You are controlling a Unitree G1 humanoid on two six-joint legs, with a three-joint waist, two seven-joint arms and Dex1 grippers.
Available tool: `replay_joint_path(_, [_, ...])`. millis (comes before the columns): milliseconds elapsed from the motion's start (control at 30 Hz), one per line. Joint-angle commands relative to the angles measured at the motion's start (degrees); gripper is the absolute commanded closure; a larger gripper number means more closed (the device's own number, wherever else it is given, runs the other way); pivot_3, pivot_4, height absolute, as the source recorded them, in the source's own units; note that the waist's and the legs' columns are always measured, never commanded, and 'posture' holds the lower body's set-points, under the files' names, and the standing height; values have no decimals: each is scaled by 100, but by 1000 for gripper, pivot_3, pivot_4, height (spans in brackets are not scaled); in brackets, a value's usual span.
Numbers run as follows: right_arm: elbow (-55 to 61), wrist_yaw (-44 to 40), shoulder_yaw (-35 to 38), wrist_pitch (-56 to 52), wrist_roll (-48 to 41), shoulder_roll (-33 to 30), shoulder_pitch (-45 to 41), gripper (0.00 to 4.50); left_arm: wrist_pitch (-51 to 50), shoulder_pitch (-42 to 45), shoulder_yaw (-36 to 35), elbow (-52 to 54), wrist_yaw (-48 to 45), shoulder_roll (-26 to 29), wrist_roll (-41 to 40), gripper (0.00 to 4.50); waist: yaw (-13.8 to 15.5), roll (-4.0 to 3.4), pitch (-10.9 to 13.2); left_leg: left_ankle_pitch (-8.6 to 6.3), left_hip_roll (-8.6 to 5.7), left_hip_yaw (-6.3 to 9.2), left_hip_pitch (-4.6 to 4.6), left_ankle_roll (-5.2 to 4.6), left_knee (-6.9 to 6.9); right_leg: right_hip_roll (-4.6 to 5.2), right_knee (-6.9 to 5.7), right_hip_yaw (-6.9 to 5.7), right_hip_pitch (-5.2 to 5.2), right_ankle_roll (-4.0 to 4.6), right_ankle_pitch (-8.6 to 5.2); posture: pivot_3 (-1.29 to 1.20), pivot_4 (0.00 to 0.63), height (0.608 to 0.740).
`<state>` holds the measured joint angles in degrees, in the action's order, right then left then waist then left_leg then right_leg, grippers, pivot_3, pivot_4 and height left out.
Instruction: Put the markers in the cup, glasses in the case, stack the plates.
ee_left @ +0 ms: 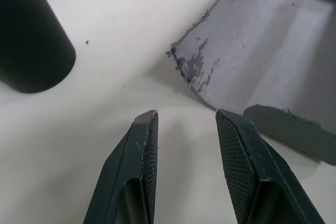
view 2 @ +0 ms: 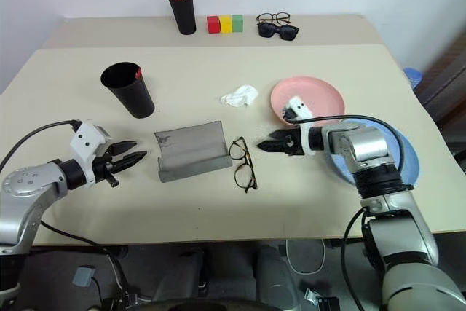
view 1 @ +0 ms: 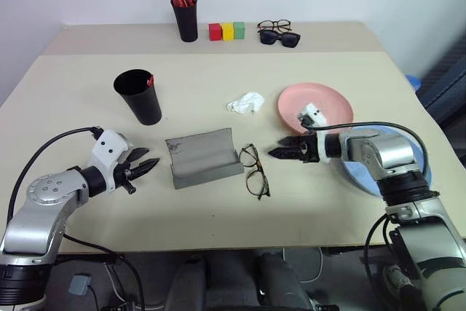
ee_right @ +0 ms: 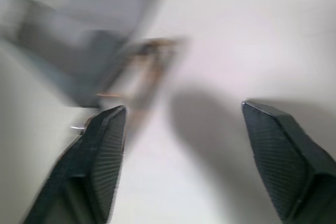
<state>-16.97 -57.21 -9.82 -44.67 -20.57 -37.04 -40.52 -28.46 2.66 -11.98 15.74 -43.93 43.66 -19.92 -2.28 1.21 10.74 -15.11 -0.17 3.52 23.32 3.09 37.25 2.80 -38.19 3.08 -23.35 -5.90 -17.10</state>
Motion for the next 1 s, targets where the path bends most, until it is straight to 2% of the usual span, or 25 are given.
replay_joint_path(33, [422, -29, 71, 675, 328, -235, 11, 1069, 26, 23, -36, 94, -43, 47, -33, 2750, -5, 0, 0, 0, 0, 0, 0, 0, -1, 0, 0, 0, -1, 0, 0, 0, 150, 740])
replay_joint_path(133, [1591, 247, 340, -467, -137, -255, 180, 1069, 30, -7, -75, 82, -55, 74, -26, 2750, -21, -1, 1, 0, 3, 2, 1, 0, -3, -1, -1, 0, -2, 0, 0, 0, 150, 740])
replay_joint_path(233, [2581, 685, 693, -1765, -744, -6, 530, 1069, 16, -37, -93, 110, -71, 84, -34, 2750, -15, -1, 0, 0, 8, 5, 0, 0, -4, -5, -2, 1, -2, 0, 0, 0, 150, 740])
replay_joint_path(367, [3262, 1252, 1153, -3040, -1318, 474, 798, 1069, 15, -25, -55, 86, -112, 93, -24, 2750, 8, -1, 1, 0, 6, 8, 2, 0, -2, -2, -1, 0, 1, 0, 0, 0, 150, 740])
replay_joint_path(500, [3343, 1795, 1145, -3455, -1326, 800, 1044, 1069, 18, 95, 21, 21, -123, 76, 1, 2750, 31, 0, 0, 0, 1, 7, 1, 0, 2, 1, -1, 0, 4, 0, 0, 0, 150, 740])
replay_joint_path(667, [3233, 2143, 1520, -3994, -1531, 1240, 1032, 1069, 29, 136, 36, -5, -124, 74, -1, 2750, -3, -1, 0, 0, 1, 5, 1, 0, -1, -2, -1, -1, 1, 0, 0, 0, 150, 740])
replay_joint_path(1000, [2991, 2361, 1678, -4230, -1683, 1472, 878, 1069, 51, 16, -1, 46, -81, 65, -4, 2750, -15, -1, 0, 0, 2, 5, 1, 0, -1, -5, -1, -1, 1, 0, 0, 0, 150, 740])
